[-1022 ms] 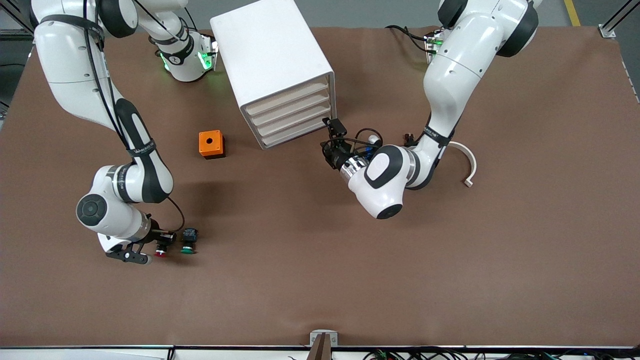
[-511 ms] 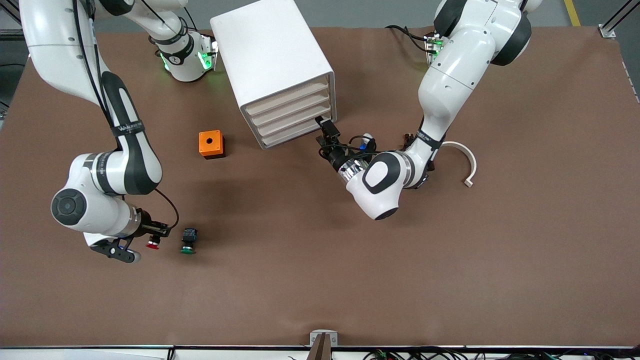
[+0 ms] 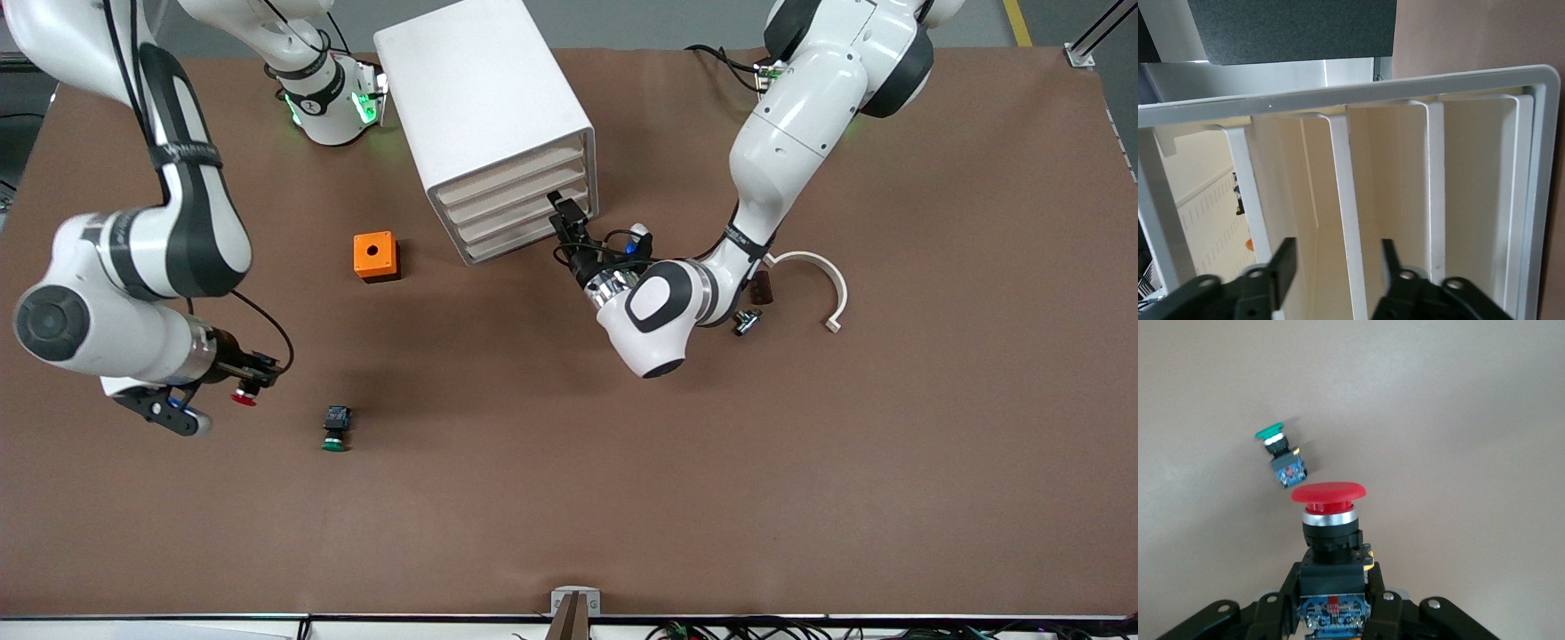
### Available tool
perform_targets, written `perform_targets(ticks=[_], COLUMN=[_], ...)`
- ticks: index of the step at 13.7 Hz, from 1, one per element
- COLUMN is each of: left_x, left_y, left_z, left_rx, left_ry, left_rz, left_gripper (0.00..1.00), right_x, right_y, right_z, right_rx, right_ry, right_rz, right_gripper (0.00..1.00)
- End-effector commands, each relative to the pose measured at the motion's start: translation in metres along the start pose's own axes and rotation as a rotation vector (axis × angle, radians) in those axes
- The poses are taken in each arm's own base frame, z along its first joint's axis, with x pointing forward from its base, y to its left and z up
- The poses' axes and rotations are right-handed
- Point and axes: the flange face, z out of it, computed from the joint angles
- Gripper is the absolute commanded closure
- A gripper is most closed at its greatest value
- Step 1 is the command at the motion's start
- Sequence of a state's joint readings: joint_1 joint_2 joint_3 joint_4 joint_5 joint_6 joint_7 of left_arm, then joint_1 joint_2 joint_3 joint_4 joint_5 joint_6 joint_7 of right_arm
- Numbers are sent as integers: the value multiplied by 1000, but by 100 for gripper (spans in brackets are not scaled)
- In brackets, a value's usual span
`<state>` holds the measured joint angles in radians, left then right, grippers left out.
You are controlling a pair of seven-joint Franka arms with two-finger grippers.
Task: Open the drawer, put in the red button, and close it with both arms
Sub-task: 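Lift the red button with the right gripper while the left gripper pulls the drawer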
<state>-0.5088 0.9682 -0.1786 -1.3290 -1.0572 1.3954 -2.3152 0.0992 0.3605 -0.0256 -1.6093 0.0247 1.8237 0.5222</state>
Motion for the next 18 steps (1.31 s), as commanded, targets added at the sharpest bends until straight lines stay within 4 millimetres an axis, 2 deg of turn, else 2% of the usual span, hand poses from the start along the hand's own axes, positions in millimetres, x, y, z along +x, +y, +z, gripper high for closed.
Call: perform_targets(ticks=[1, 2, 4, 7, 10, 13, 15, 18], left_x=[-1, -2, -5, -8, -9, -11, -12, -12], left_y=[5, 5, 4, 7, 11, 12, 11, 11], left_z=[3, 6, 15, 31, 46, 63, 64, 62], left_rx=[24, 25, 28, 36, 40, 46, 46, 49], left_ry=[2, 5, 16, 36, 59, 84, 84, 78], left_rz=[-19, -19, -17, -22, -28, -29, -29, -30], left_gripper=[49, 50, 50, 50, 55, 70, 81, 90], right_x=[-34, -44, -57, -59, -61, -62, -63, -66], right_y=[15, 21, 28, 28, 23, 20, 18, 13], right_z=[-48, -65, -87, -90, -90, -90, -90, -89], right_rx=[8, 7, 12, 8, 11, 15, 17, 16], right_ry=[-3, -6, -2, 6, 11, 10, 10, 9], right_rz=[24, 26, 58, 80, 74, 73, 80, 89], right_gripper=[100, 100, 100, 100, 100, 100, 100, 100])
